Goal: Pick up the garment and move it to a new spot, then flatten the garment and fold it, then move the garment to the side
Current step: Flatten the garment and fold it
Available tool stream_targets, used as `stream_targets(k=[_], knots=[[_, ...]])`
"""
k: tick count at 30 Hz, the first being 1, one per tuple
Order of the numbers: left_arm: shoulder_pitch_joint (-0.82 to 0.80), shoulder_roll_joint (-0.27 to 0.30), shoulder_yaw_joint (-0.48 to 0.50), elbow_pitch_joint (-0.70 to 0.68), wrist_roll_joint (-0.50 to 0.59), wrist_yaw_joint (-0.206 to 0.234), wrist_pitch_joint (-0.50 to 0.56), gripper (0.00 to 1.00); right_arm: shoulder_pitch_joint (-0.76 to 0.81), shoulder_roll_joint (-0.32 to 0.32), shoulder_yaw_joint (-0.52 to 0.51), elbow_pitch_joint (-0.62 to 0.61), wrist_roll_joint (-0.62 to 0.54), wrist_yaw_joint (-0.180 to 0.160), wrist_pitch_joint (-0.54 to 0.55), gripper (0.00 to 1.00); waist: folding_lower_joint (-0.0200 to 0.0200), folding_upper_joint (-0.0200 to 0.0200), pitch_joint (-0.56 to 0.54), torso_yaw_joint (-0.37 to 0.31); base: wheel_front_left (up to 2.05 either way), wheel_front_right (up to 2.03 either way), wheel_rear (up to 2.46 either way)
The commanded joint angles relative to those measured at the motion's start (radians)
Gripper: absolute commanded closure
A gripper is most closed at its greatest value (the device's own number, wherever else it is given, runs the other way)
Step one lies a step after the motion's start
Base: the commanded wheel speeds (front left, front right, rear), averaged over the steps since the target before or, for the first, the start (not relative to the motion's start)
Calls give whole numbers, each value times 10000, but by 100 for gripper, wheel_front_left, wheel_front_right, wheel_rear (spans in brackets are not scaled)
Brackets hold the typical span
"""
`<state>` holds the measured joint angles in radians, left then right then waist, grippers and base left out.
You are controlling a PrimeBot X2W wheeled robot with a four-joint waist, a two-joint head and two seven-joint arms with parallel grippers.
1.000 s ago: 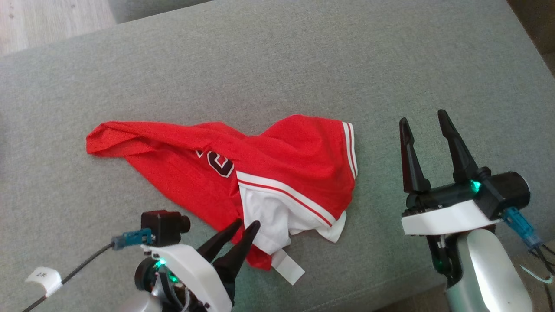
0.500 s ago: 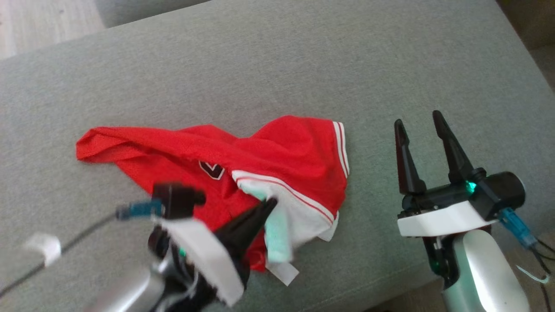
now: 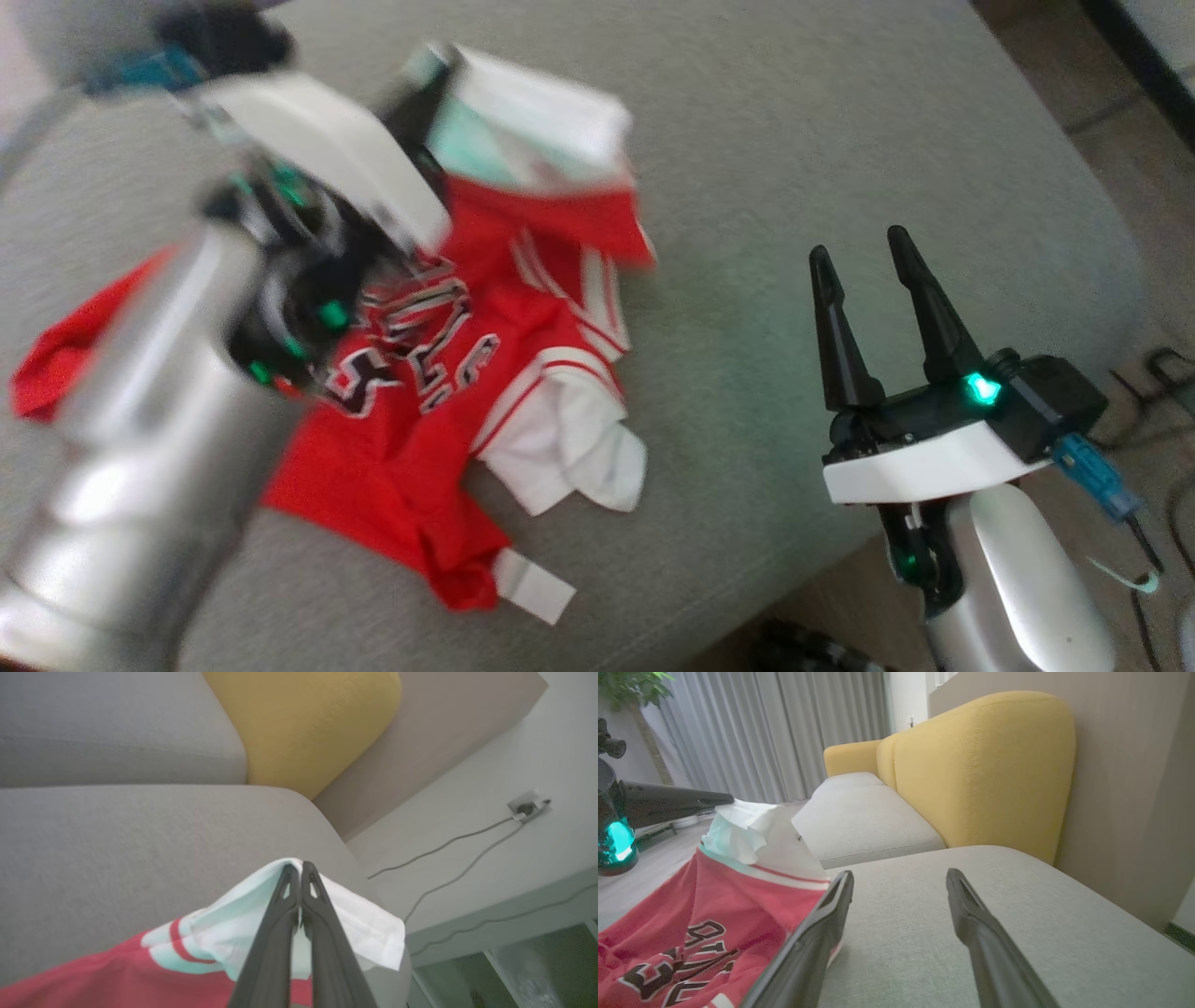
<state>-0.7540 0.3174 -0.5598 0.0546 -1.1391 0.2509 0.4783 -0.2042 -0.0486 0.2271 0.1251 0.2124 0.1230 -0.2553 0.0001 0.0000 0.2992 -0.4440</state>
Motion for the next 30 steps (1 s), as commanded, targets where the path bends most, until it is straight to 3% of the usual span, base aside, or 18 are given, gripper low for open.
stream_targets(k=[1, 5, 8, 21, 23, 24, 30], knots=[[-696, 336, 528, 116, 281, 68, -92, 100, -205, -16, 258, -334, 138, 77, -65, 0, -1, 0, 376, -572, 0, 0, 0], [-1648, 701, 738, 1599, 844, -30, -457, 100, -131, -16, 364, -345, 403, 77, -65, 0, -1, 0, 612, -1078, 0, 0, 0], [-2390, 841, 1145, 2840, 1249, -55, -1337, 100, -100, -16, 361, -397, 547, 77, -65, 0, -1, 0, 816, -1327, 0, 0, 0], [-3785, 882, 2014, 5423, 1779, -675, -4030, 100, -231, -16, 234, -493, 548, 77, -65, 0, -1, 0, 1010, -1319, 0, 0, 0], [-3725, 824, 1918, 5779, 1733, -818, -3903, 60, -252, -16, 248, -450, 502, 77, -65, 0, -1, 0, 934, -1231, 0, 0, 0], [-3684, 795, 1855, 5888, 1717, -920, -3844, 0, -258, -16, 232, -434, 474, 77, -65, 0, -1, 0, 882, -1164, 0, 0, 0], [-3126, 842, 1414, 5755, 1883, -1484, -3857, 0, -210, -16, -23, -385, 209, 77, -65, 0, -1, 0, 537, -600, 0, 0, 0]])
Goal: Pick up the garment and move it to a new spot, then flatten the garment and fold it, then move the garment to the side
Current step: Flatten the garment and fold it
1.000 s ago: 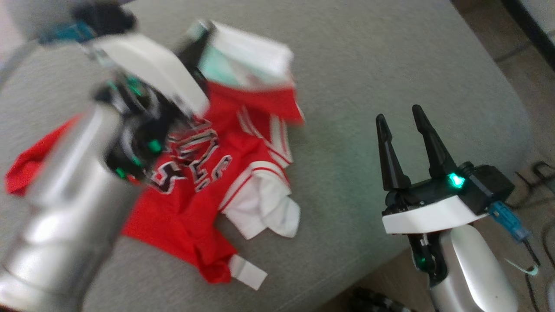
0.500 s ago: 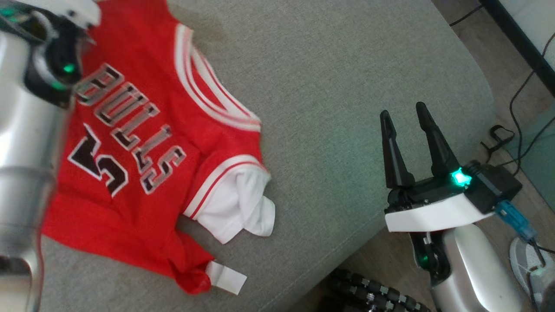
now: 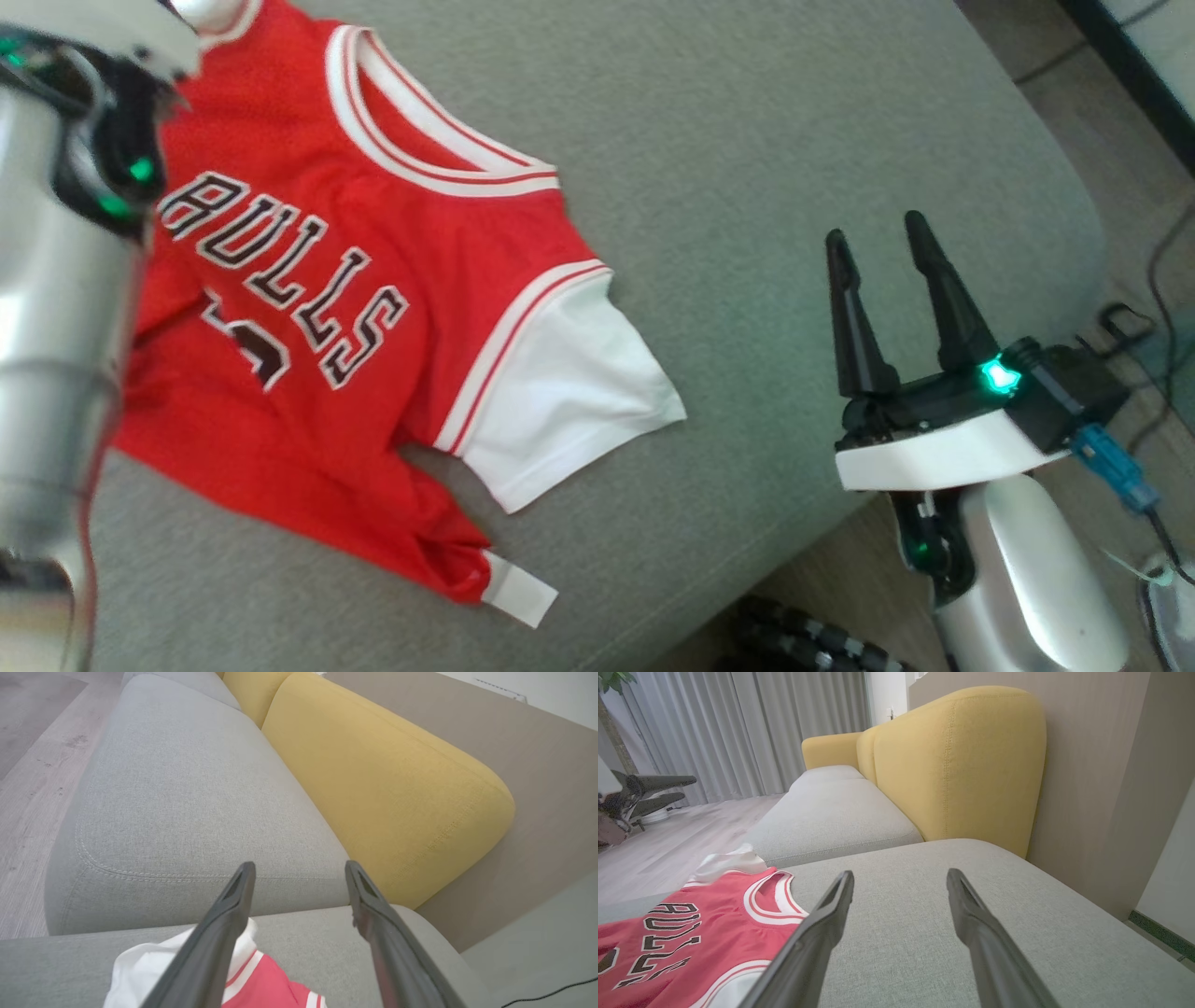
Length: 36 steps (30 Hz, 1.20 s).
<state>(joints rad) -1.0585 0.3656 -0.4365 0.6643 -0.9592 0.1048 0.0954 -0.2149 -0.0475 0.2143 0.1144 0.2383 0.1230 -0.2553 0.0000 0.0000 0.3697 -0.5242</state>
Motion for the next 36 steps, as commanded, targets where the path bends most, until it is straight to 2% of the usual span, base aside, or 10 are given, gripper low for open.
stream_targets(k=[1, 5, 8, 12, 15, 19, 24, 28, 36], knots=[[104, 403, 121, -513, 118, -99, -77, 0, -75, -27, 44, -269, -102, 77, -65, 0, 0, 0, -240, 312, 0, 0, 0], [1224, 343, 319, -1539, -229, -114, -443, 0, 100, -27, -254, -251, -383, 77, -65, 0, 0, 0, -567, 866, 0, 0, 0], [2433, 306, 371, -2552, -368, 117, -749, 0, 227, -27, -474, -252, -592, 77, -65, 0, 0, 0, -779, 1313, 0, 0, 0], [4188, 263, 130, -3808, -229, 647, -1109, 0, 316, -27, -626, -269, -883, 77, -65, 0, 0, 0, -975, 1857, 0, 0, 0], [5335, 37, -48, -4558, -228, 987, -1407, 0, 353, -27, -687, -272, -1045, 77, -65, 0, 0, 0, -1089, 2201, 0, 0, 0], [6613, -236, -222, -5403, -252, 1283, -1845, 0, 392, -27, -697, -273, -1183, 77, -65, 0, 0, 0, -1147, 2518, 0, 0, 0], [7988, -285, -767, -6451, 15, 1509, -2135, 0, 510, -27, -706, -232, -1338, 77, -65, 0, 0, 0, -1200, 2830, 0, 0, 0], [8867, -198, -1353, -7315, 136, 1613, -1923, 0, 604, -27, -618, -159, -1412, 77, -65, 0, 0, 0, -1288, 2982, 0, 0, 0], [9591, 342, -2734, -8331, 391, 1604, -563, 0, 602, -27, -465, -100, -1463, 77, -65, 0, 0, 0, -1380, 3098, 0, 0, 0]])
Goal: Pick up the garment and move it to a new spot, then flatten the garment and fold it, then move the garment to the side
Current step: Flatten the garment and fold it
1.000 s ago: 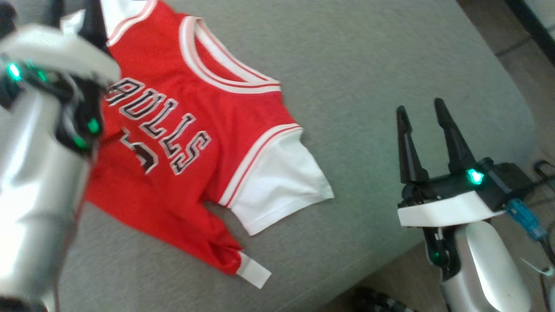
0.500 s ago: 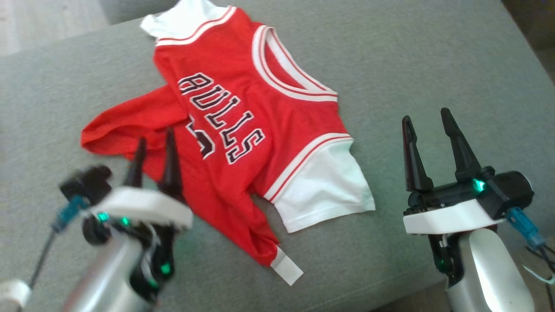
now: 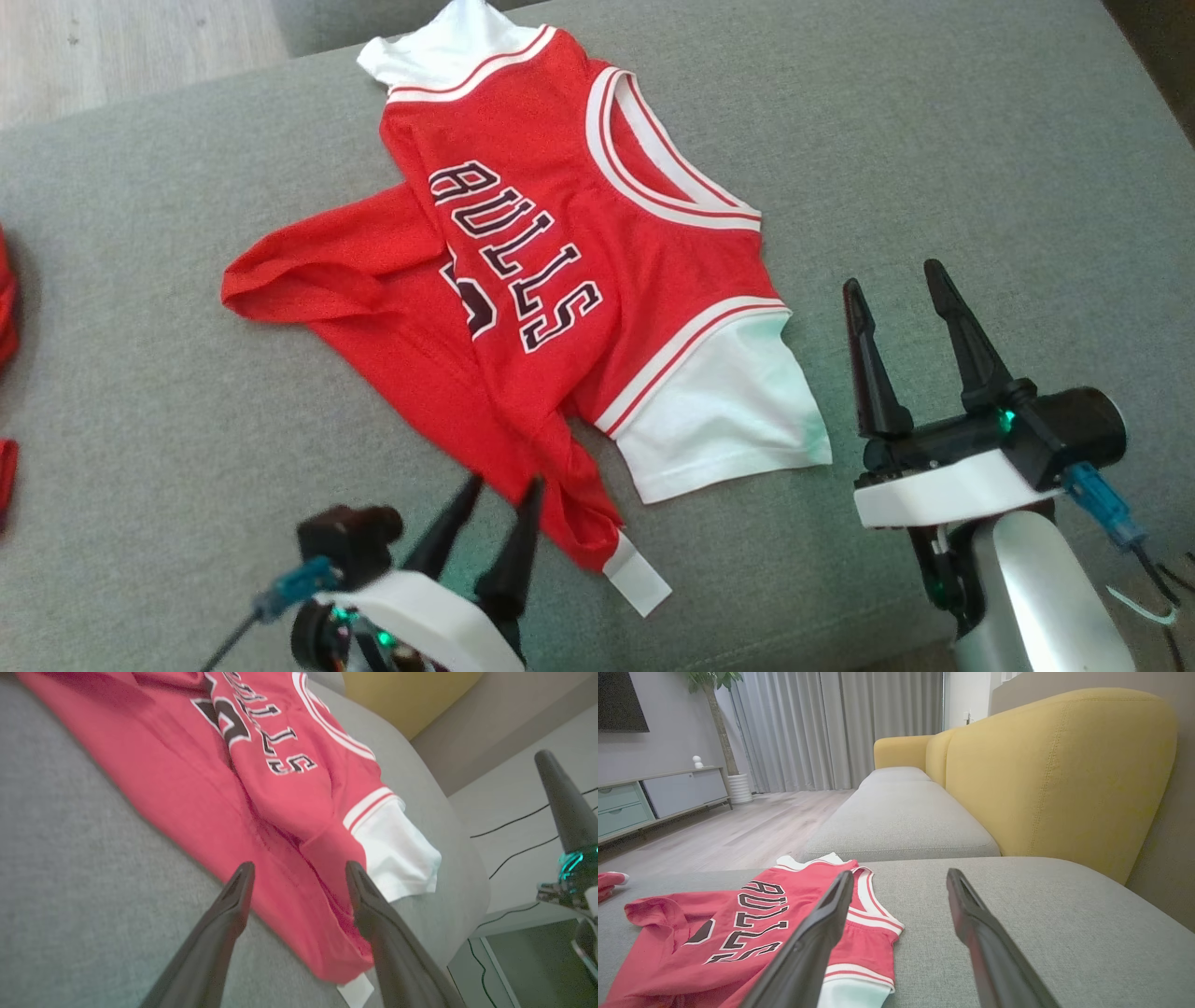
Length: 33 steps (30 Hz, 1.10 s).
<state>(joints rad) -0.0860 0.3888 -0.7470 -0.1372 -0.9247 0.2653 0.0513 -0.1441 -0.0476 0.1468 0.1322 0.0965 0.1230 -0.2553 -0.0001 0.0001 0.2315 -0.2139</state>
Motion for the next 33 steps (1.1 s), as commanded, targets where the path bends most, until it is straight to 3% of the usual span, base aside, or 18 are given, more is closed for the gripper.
stream_targets(k=[1, 6, 17, 33], knots=[[-103, 152, 242, -332, 60, 2, 32, 0, -105, -26, 231, -272, -44, 77, -65, 0, 1, -1, -13, -3, 0, 0, 0], [-246, 175, -310, -38, 272, 18, 613, 0, -79, -26, 281, -269, -43, 77, -65, 0, 1, -1, -31, -7, 0, 0, 0], [-471, -157, -535, 701, 130, -90, 858, 0, -108, -26, 235, -303, 78, 77, -65, 0, 1, -1, 102, -98, 0, 0, 0], [-723, -141, -837, 78, 302, 67, 1277, 0, -244, -26, 238, -298, 92, 77, -65, 0, 1, -1, 186, -102, 0, 0, 0]])
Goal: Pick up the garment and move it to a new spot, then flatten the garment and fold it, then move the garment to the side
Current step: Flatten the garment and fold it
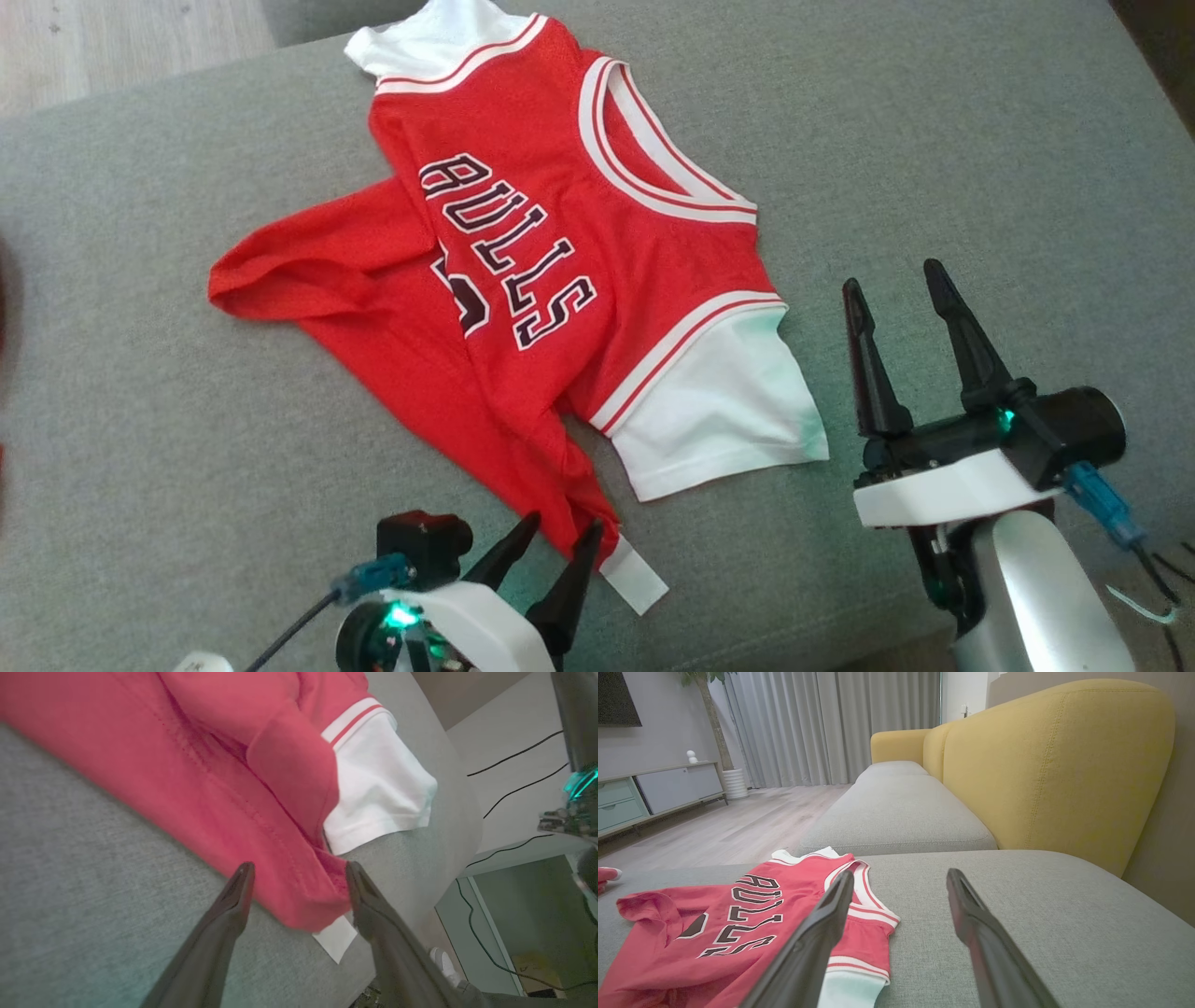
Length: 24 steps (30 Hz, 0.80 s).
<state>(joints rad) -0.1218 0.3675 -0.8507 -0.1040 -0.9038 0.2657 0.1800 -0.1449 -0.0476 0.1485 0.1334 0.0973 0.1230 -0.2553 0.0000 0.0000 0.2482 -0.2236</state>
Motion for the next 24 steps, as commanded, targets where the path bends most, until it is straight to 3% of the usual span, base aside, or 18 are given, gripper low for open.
stream_targets(k=[1, 7, 8, 9, 10, 11, 12, 16, 24], knots=[[-369, 79, 192, -175, 86, 76, 23, 0, -240, -26, 217, -310, 89, 77, -65, 0, 0, 0, 36, -10, 0, 0, 0], [-428, -20, 235, 606, -106, -46, 47, 0, -283, -26, 231, -282, 92, 77, -65, 0, 0, 0, 70, -50, 0, 0, 0], [-435, -55, 243, 693, -133, -78, 21, 7, -281, -26, 226, -282, 87, 77, -65, 0, 0, 0, 63, -45, 0, 0, 0], [-435, -55, 243, 693, -133, -78, 21, 7, -281, -26, 226, -282, 87, 77, -65, 0, 0, 0, 63, -45, 0, 0, 0], [-441, -84, 252, 767, -162, -118, -5, 56, -274, -26, 220, -286, 84, 77, -65, 0, 0, 0, 55, -37, 0, 0, 0], [-442, -108, 264, 824, -209, -178, -29, 94, -260, -26, 208, -291, 72, 77, -65, 0, 0, 0, 44, -17, 0, 0, 0], [-441, -110, 277, 870, -257, -248, -44, 100, -231, -26, 185, -293, 50, 77, -65, 0, 0, 0, 16, 21, 0, 0, 0], [-235, -28, 532, 767, -681, -468, -130, 100, -85, -26, 120, -234, -65, 77, -65, 0, 0, 0, -147, 254, 0, 0, 0], [735, 686, 1730, 188, -1794, -442, -518, 100, 11, -26, 69, -193, -276, 77, -65, 0, 0, 0, -372, 1054, 0, 0, 0]])
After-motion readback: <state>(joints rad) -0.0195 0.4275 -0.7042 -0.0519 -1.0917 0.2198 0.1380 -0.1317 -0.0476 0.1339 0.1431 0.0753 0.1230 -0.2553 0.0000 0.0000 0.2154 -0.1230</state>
